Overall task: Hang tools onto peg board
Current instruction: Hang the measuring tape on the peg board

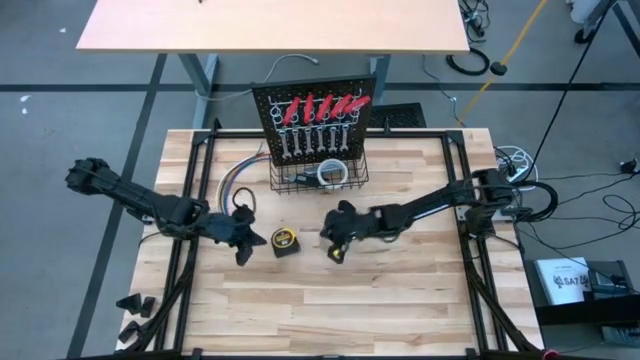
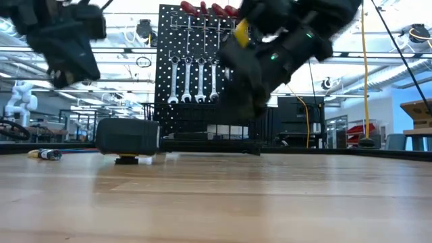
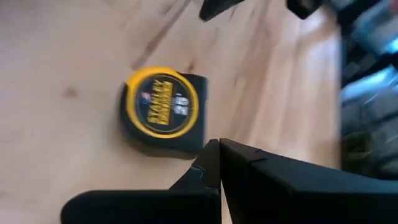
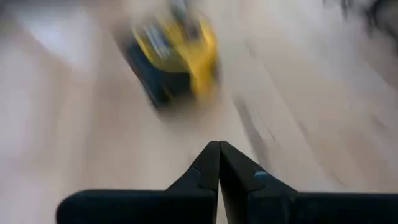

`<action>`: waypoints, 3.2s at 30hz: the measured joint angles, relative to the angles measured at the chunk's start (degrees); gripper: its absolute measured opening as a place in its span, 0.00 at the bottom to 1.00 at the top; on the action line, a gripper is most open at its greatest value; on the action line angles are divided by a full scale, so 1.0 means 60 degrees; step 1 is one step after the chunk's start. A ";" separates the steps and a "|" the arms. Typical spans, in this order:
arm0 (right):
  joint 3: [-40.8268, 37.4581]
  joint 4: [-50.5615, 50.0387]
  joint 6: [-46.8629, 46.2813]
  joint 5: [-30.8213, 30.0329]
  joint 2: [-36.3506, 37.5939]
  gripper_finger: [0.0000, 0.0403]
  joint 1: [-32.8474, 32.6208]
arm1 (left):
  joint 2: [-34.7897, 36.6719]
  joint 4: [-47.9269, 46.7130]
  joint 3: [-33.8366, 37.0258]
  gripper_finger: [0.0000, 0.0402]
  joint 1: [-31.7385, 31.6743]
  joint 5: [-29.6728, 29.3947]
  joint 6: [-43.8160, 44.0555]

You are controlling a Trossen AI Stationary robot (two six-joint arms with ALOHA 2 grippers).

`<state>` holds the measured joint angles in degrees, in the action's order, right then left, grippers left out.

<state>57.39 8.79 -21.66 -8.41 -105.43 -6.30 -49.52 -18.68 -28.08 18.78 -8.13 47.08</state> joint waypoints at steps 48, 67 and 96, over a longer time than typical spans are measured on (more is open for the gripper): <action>0.1821 0.3002 -0.6089 0.3381 -0.2994 0.63 0.0717 | -0.3723 0.6417 0.2412 0.43 0.0143 0.0111 0.5779; 0.1766 0.3440 -0.5056 0.2889 -0.3001 0.40 0.0319 | -0.4385 0.7828 0.2496 0.43 0.0161 -0.0152 0.4348; 0.1843 0.3311 -0.4993 0.2892 -0.2993 0.35 0.0287 | -0.4316 0.6657 0.2286 0.44 0.0100 0.0302 0.5609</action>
<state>68.45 28.65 -51.62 8.95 -123.39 -4.58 -75.42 21.26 -14.36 19.38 -6.32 80.74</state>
